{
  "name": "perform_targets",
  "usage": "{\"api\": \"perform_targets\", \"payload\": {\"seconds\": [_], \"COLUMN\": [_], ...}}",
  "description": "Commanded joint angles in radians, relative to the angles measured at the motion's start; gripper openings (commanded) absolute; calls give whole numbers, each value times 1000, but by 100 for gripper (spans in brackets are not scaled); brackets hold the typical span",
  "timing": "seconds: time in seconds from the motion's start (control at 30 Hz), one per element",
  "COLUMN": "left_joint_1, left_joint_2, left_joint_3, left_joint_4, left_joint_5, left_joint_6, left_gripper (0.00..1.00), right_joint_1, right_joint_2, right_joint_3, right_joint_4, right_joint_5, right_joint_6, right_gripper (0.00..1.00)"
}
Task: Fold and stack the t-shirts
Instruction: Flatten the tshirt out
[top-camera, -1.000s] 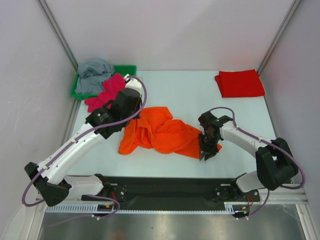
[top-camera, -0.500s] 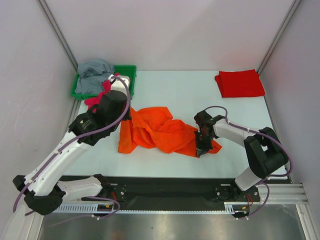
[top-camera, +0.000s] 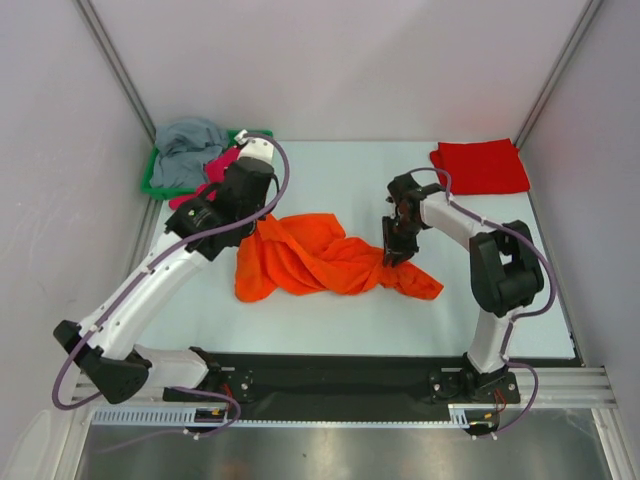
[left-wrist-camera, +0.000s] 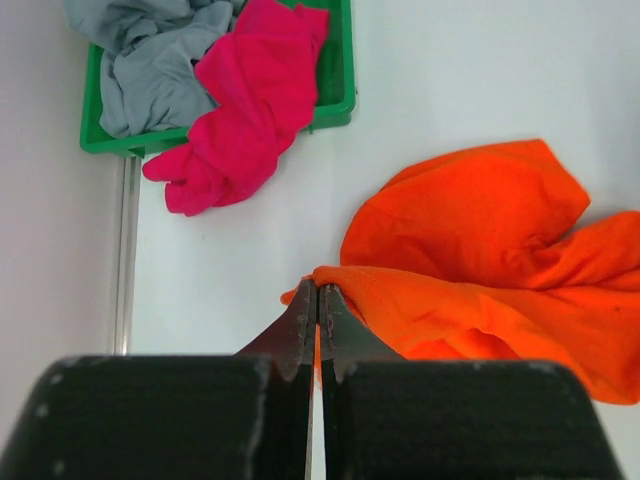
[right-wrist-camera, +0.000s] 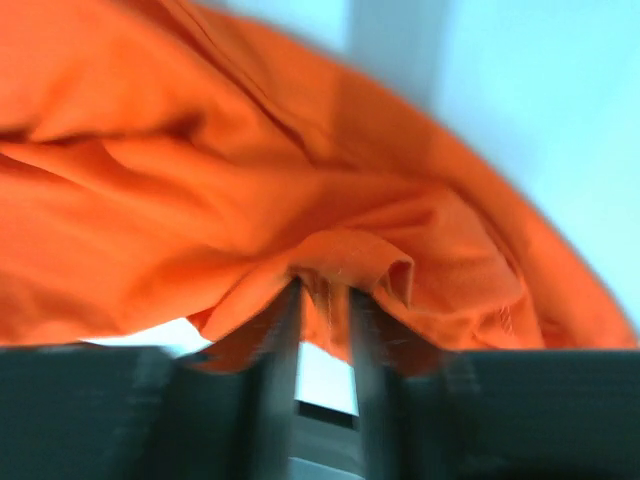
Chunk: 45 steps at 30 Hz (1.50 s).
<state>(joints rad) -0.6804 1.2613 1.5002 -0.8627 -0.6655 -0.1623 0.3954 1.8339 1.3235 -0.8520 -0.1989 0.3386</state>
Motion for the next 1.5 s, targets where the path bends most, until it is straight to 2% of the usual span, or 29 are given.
{"api": "perform_targets", "payload": {"seconds": [0.0, 0.13, 0.27, 0.47, 0.57, 0.63, 0.7, 1.13, 1.27, 1.37, 1.47], "left_joint_1": [18, 24, 28, 35, 36, 36, 36, 36, 36, 36, 36], "left_joint_2": [18, 38, 26, 20, 23, 24, 26, 30, 36, 38, 36], "left_joint_3": [52, 40, 11, -6, -12, -9, -5, 17, 17, 22, 15], "left_joint_4": [5, 5, 25, 21, 19, 16, 13, -24, -25, -25, -27], "left_joint_5": [-28, -16, -2, 18, 37, 47, 53, 90, 95, 101, 99], "left_joint_6": [34, 35, 44, 30, 18, 11, 4, -25, -22, -22, -20], "left_gripper": [0, 0, 0, 1, 0, 0, 0, 0, 0, 0, 1], "right_joint_1": [2, 23, 57, 60, 57, 59, 56, 25, 16, 14, 10], "right_joint_2": [24, -39, -136, -223, -231, -232, -223, -193, -182, -182, -165], "right_joint_3": [98, 111, 19, -116, -182, -207, -210, -277, -290, -291, -287], "right_joint_4": [-85, -123, -131, -78, -27, 16, 45, 120, 128, 137, 142], "right_joint_5": [-11, 21, 41, -45, -69, -88, -105, -96, -79, -57, -36], "right_joint_6": [-52, -36, -6, 36, 59, 66, 82, 114, 119, 120, 115], "right_gripper": [34, 39, 40, 39, 36, 24, 21, 27, 30, 36, 37]}}
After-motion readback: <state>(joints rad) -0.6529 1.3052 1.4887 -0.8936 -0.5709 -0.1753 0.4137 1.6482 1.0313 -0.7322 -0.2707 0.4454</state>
